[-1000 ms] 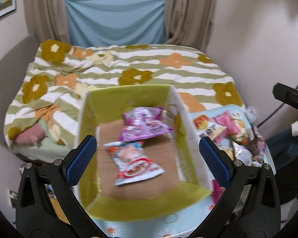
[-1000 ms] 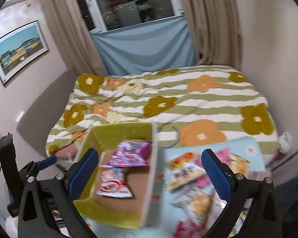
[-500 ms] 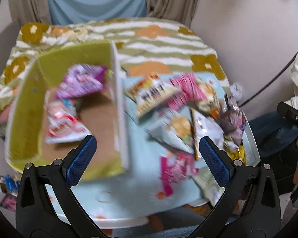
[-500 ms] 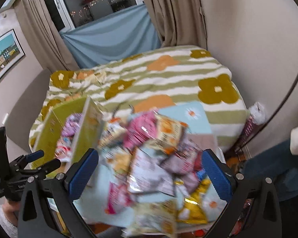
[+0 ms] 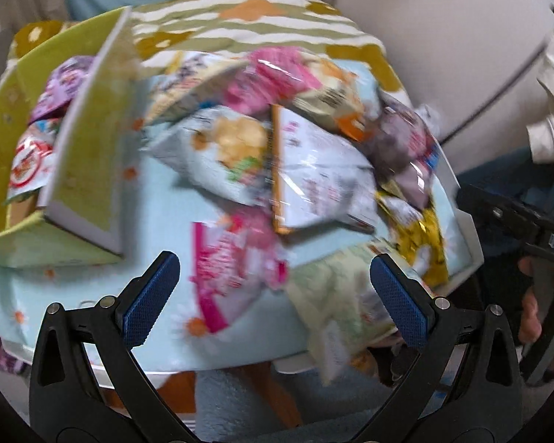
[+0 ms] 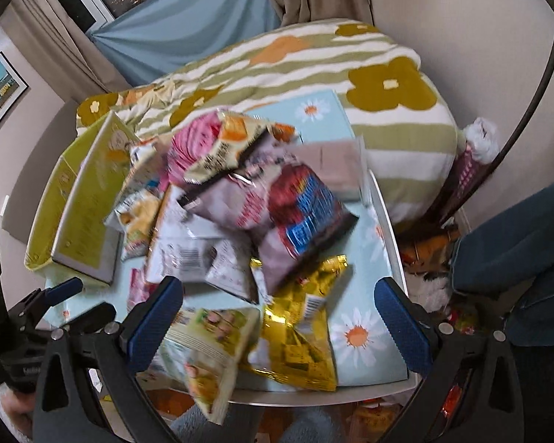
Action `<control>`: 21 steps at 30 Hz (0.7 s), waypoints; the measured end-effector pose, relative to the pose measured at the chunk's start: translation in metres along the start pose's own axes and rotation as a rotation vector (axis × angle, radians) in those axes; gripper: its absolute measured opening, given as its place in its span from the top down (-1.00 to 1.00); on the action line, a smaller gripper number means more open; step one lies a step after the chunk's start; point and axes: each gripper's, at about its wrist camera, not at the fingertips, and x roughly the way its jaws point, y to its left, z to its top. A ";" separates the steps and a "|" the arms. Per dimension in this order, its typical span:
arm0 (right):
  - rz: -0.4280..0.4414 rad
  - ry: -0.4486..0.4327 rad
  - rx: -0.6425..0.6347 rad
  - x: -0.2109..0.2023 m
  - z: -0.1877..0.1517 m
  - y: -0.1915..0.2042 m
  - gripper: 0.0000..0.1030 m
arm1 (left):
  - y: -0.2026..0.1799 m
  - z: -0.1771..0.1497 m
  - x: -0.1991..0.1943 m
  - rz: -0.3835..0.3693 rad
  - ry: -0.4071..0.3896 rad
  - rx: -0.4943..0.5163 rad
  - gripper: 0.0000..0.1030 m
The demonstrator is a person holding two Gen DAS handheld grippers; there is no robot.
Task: Organize snacks
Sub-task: 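Grasp the white MPM bag with the left gripper while the right grasps the yellow bag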
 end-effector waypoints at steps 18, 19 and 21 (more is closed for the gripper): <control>0.026 0.061 0.021 0.026 -0.019 -0.022 -0.99 | -0.076 0.000 0.040 -0.262 0.167 0.665 -1.00; 0.027 0.065 0.021 0.028 -0.020 -0.021 -0.99 | -0.076 0.001 0.045 -0.284 0.178 0.659 -1.00; 0.030 0.079 0.020 0.035 -0.023 -0.020 -0.95 | -0.076 0.002 0.056 -0.317 0.210 0.648 -0.99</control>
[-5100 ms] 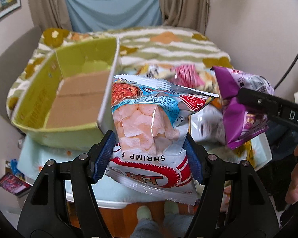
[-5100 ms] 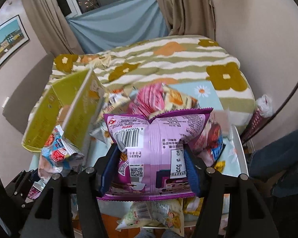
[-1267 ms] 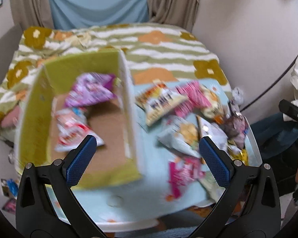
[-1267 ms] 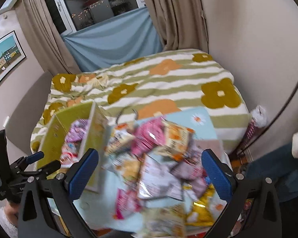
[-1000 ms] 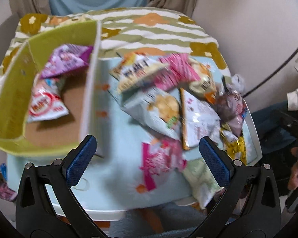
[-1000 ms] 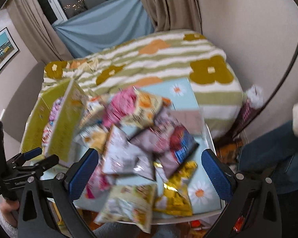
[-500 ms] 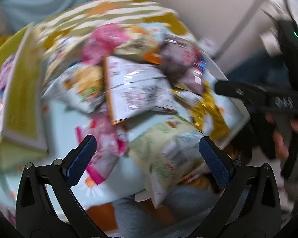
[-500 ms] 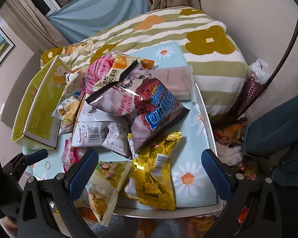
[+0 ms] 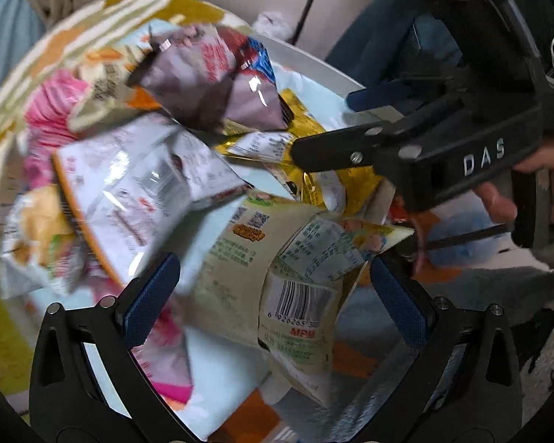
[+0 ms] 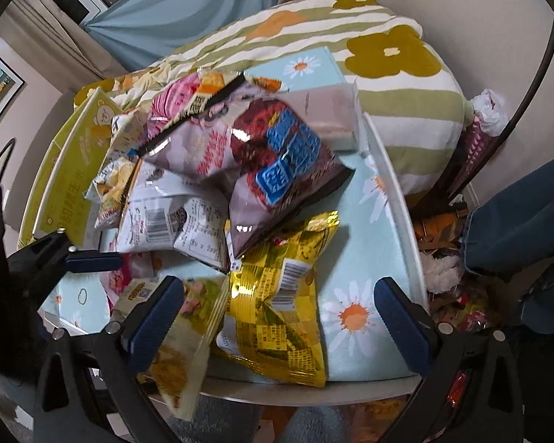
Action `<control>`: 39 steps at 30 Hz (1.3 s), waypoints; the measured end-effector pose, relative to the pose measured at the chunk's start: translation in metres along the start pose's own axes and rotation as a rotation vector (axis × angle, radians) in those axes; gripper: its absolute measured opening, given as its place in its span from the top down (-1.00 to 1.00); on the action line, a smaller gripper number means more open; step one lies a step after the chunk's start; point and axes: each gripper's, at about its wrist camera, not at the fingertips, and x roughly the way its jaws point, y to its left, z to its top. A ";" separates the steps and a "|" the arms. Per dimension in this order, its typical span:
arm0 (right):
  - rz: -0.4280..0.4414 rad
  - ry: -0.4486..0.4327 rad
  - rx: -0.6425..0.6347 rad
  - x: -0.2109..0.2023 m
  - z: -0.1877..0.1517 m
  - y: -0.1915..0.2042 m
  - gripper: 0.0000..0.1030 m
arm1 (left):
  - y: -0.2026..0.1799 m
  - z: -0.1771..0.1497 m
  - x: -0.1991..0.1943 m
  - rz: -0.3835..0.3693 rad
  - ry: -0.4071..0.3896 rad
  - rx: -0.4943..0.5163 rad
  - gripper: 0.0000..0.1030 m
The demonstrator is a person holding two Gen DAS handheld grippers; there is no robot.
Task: Organize snacks
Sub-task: 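Grasp the white MPM bag with the left gripper while the right grasps the yellow bag, then carry both bags into the box and open both grippers to release them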
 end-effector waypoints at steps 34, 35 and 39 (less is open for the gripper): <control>-0.014 0.062 -0.061 0.007 -0.005 0.009 0.35 | 0.004 -0.035 -0.035 0.060 -0.085 -0.144 -0.24; -0.011 0.060 -0.062 0.004 -0.005 0.010 0.35 | 0.004 -0.037 -0.040 0.063 -0.092 -0.153 -0.24; 0.002 0.042 -0.074 -0.012 -0.005 0.017 0.37 | 0.006 -0.046 -0.062 0.073 -0.129 -0.188 -0.24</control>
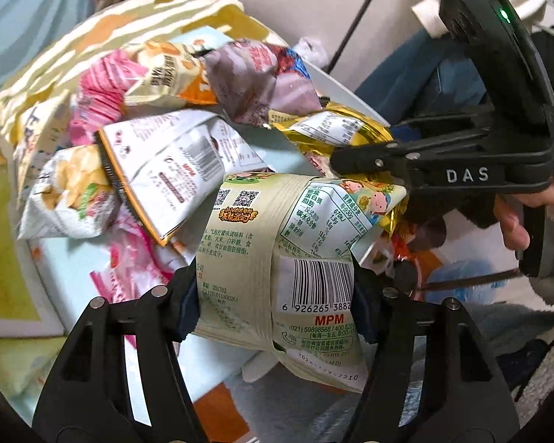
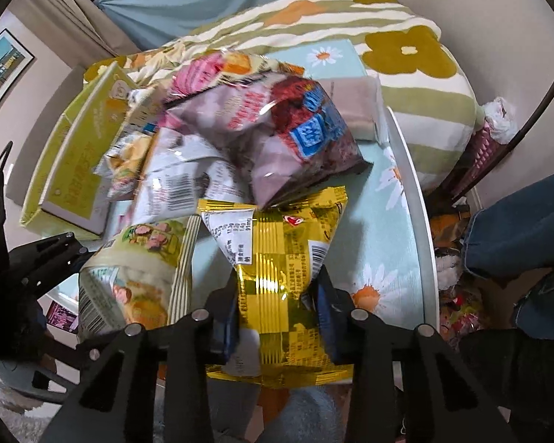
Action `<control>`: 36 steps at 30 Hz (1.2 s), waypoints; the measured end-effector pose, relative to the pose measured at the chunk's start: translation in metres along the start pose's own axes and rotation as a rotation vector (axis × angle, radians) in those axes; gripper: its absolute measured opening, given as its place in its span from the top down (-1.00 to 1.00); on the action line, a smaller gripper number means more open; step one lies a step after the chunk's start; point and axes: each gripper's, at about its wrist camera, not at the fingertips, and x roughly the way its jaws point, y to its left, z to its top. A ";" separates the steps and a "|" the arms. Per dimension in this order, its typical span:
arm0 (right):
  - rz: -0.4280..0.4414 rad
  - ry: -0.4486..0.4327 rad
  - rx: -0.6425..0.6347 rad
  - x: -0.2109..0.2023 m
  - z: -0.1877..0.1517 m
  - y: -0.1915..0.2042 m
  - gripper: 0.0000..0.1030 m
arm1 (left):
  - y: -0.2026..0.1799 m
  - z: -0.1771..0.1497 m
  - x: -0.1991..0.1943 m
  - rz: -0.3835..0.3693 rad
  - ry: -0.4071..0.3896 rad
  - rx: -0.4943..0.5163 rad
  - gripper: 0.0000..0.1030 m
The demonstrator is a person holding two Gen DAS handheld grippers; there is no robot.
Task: Organize snacks
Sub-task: 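Carry both bags into the box and open both grippers to release them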
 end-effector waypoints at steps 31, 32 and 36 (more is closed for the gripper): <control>0.188 -0.177 -0.238 -0.040 0.095 0.194 0.36 | 0.163 -0.025 -0.180 0.374 -0.275 -0.345 -0.24; 0.198 -0.181 -0.245 -0.037 0.100 0.204 0.36 | 0.177 -0.028 -0.185 0.389 -0.269 -0.359 -0.24; 0.225 -0.185 -0.283 -0.018 0.124 0.250 0.36 | 0.235 -0.041 -0.195 0.414 -0.256 -0.435 -0.24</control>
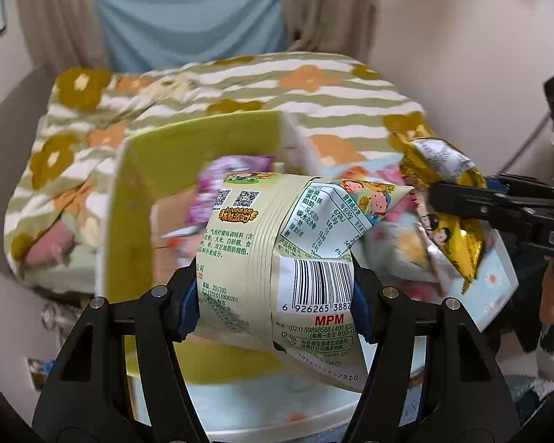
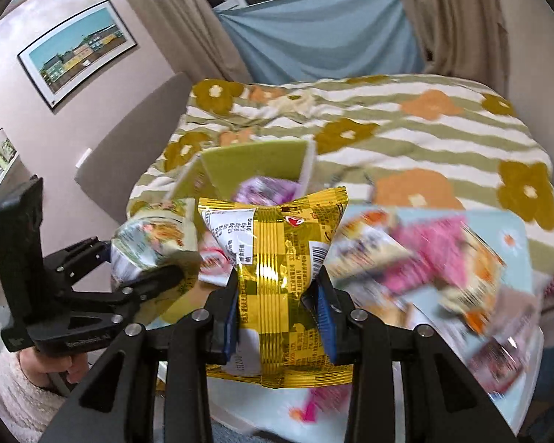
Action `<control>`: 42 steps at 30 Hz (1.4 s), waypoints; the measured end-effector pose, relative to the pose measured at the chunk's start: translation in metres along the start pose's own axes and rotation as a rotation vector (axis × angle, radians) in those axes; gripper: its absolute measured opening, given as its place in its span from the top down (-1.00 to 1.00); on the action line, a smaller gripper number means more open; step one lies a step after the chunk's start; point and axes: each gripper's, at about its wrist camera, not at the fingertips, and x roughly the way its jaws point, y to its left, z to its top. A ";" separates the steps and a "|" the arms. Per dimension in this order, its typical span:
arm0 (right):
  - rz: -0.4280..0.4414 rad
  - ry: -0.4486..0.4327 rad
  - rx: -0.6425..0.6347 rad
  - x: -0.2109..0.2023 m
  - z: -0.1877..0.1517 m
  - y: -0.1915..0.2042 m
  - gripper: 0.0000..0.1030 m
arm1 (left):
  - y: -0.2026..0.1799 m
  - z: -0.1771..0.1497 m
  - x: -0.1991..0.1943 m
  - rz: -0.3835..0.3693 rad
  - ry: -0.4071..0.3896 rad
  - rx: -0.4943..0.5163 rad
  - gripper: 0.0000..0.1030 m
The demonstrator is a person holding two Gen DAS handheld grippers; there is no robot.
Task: Organize snacks
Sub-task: 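Carry both bags into the box and open both grippers to release them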
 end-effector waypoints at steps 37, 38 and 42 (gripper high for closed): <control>-0.094 0.099 0.071 0.129 0.046 0.054 0.36 | 0.096 0.011 0.065 0.133 0.092 -0.138 -1.00; -0.090 0.104 0.068 0.134 0.045 0.054 0.36 | 0.096 0.008 0.064 0.141 0.095 -0.138 -1.00; -0.096 0.123 0.051 0.148 0.040 0.056 0.32 | 0.100 -0.003 0.060 0.155 0.101 -0.150 -1.00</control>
